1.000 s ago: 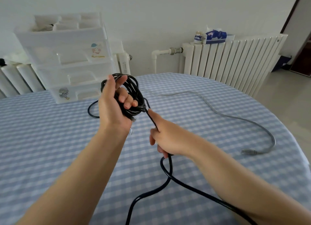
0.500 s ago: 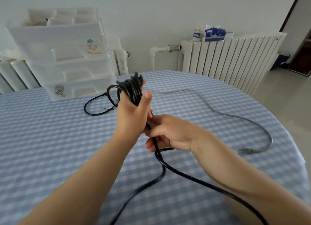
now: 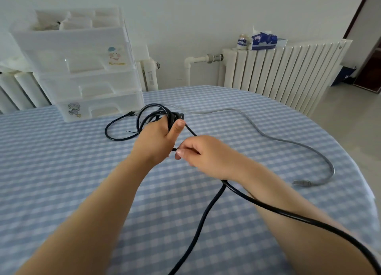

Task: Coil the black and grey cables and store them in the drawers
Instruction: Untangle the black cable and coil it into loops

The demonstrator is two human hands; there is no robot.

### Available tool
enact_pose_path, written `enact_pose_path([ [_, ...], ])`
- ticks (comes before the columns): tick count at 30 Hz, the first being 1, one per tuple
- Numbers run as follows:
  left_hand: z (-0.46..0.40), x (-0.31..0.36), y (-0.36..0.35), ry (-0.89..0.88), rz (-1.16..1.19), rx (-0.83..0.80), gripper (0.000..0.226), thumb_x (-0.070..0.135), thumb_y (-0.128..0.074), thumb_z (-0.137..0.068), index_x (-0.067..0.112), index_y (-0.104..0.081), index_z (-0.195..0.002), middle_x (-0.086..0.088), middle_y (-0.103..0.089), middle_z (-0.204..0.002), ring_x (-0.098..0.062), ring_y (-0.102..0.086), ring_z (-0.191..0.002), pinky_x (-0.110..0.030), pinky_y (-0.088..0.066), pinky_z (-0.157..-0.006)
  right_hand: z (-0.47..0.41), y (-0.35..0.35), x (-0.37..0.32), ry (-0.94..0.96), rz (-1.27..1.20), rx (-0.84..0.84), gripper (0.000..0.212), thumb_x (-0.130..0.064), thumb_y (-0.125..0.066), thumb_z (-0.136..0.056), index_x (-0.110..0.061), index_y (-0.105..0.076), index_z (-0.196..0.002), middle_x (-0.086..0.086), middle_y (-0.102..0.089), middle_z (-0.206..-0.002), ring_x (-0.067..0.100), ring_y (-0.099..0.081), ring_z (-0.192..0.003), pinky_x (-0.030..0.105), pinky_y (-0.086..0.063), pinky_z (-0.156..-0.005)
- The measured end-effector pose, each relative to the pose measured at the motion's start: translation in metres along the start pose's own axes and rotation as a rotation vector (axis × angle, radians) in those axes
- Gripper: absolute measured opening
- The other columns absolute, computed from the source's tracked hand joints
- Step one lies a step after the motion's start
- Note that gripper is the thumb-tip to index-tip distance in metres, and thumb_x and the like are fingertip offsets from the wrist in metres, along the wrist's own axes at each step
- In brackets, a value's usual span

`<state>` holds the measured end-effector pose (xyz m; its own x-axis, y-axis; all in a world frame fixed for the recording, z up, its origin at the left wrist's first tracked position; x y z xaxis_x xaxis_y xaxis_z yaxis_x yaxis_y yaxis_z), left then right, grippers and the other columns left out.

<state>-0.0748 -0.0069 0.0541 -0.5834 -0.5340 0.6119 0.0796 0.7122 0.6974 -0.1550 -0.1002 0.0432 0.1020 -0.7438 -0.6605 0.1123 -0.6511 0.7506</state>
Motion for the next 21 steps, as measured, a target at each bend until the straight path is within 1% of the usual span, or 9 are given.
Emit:
enact_pose_path([
  [2,0.002,0.001,-0.006,0.026,0.139,-0.127,0.079,0.081,-0.016,-0.078,0.017,-0.061,-0.073,0.002,-0.054,-0.048,-0.016,-0.056,-0.042,-0.023,-0.042,-0.047,0.001,0.010,-0.001,0.049,0.038,0.095,0.024,-0.039,-0.046,-0.099,-0.025,-0.065,-0.091,-0.006,-0.050,-0.057,0.009,-0.045,-0.050,0.031,-0.042,-0.054],
  [4,0.004,0.007,-0.011,0.010,0.204,-0.238,0.076,0.083,-0.012,-0.075,0.024,-0.050,-0.047,0.000,-0.051,-0.038,-0.012,-0.050,-0.036,-0.020,-0.042,-0.044,0.001,0.017,-0.001,0.077,0.076,0.167,0.023,-0.042,-0.049,-0.097,-0.024,-0.061,-0.089,-0.007,-0.050,-0.057,0.008,-0.044,-0.050,0.028,-0.039,-0.053],
  [5,0.006,0.009,-0.015,-0.001,0.215,-0.306,0.080,0.086,-0.010,-0.072,0.022,-0.047,-0.041,0.000,-0.050,-0.036,-0.012,-0.048,-0.035,-0.022,-0.044,-0.045,0.001,0.021,0.000,0.082,0.092,0.201,0.022,-0.044,-0.051,-0.096,-0.024,-0.058,-0.089,-0.007,-0.052,-0.060,0.007,-0.046,-0.051,0.026,-0.038,-0.053],
  [8,0.011,0.013,-0.023,-0.002,0.265,-0.494,0.082,0.096,-0.016,-0.057,0.023,-0.049,-0.039,-0.001,-0.049,-0.036,-0.013,-0.047,-0.036,-0.023,-0.044,-0.047,0.002,0.032,0.002,0.099,0.138,0.321,0.032,-0.051,-0.059,-0.088,-0.023,-0.043,-0.092,-0.008,-0.055,-0.066,0.003,-0.049,-0.056,0.021,-0.037,-0.053],
  [11,0.017,0.018,-0.024,0.009,0.329,-0.632,0.076,0.097,-0.035,-0.052,0.023,-0.054,-0.053,-0.001,-0.048,-0.040,-0.016,-0.047,-0.038,-0.027,-0.045,-0.047,0.004,0.039,0.006,0.130,0.141,0.366,0.040,-0.055,-0.060,-0.082,-0.025,-0.037,-0.094,0.002,-0.055,-0.062,0.011,-0.046,-0.052,0.029,-0.041,-0.054],
  [13,0.020,0.020,-0.027,-0.016,0.274,-0.718,0.075,0.086,-0.053,-0.059,0.011,-0.055,-0.065,-0.005,-0.048,-0.044,-0.018,-0.047,-0.040,-0.027,-0.045,-0.048,0.002,0.041,0.012,0.103,-0.019,0.281,0.037,-0.051,-0.063,-0.082,-0.025,-0.041,-0.096,0.004,-0.051,-0.057,0.011,-0.040,-0.048,0.031,-0.040,-0.054],
  [16,0.024,0.024,-0.028,-0.019,0.214,-0.808,0.055,0.056,-0.072,-0.070,0.004,-0.053,-0.074,-0.011,-0.051,-0.053,-0.019,-0.049,-0.044,-0.022,-0.043,-0.047,0.000,0.039,0.020,0.085,-0.451,0.067,0.020,-0.025,-0.064,-0.091,-0.023,-0.050,-0.105,-0.005,-0.047,-0.055,0.006,-0.039,-0.048,0.024,-0.040,-0.048],
  [18,0.023,0.029,-0.021,-0.021,0.239,-0.803,0.048,0.043,-0.073,-0.078,0.000,-0.053,-0.071,-0.008,-0.052,-0.049,-0.019,-0.049,-0.044,-0.022,-0.044,-0.048,0.002,0.038,0.024,0.069,-0.683,-0.037,0.020,-0.016,-0.058,-0.094,-0.020,-0.053,-0.113,-0.008,-0.046,-0.056,0.006,-0.038,-0.049,0.021,-0.041,-0.045],
  [21,0.019,0.031,-0.010,-0.026,0.351,-0.758,0.045,0.047,-0.067,-0.080,0.011,-0.055,-0.056,-0.005,-0.050,-0.042,-0.020,-0.051,-0.041,-0.024,-0.043,-0.048,0.002,0.040,0.028,0.052,-0.999,-0.115,0.031,-0.016,-0.055,-0.088,-0.015,-0.054,-0.119,-0.003,-0.058,-0.068,0.002,-0.038,-0.044,0.016,-0.039,-0.039],
])
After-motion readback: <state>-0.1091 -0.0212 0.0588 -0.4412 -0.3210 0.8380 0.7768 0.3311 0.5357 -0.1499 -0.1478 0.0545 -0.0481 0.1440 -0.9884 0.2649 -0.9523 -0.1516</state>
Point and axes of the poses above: each hand's wrist, its own z-axis away from the middle knuckle, its own y-axis out of the back of the hand, x = y × z, the point moved 7 cm from there along -z, towards the middle knuckle
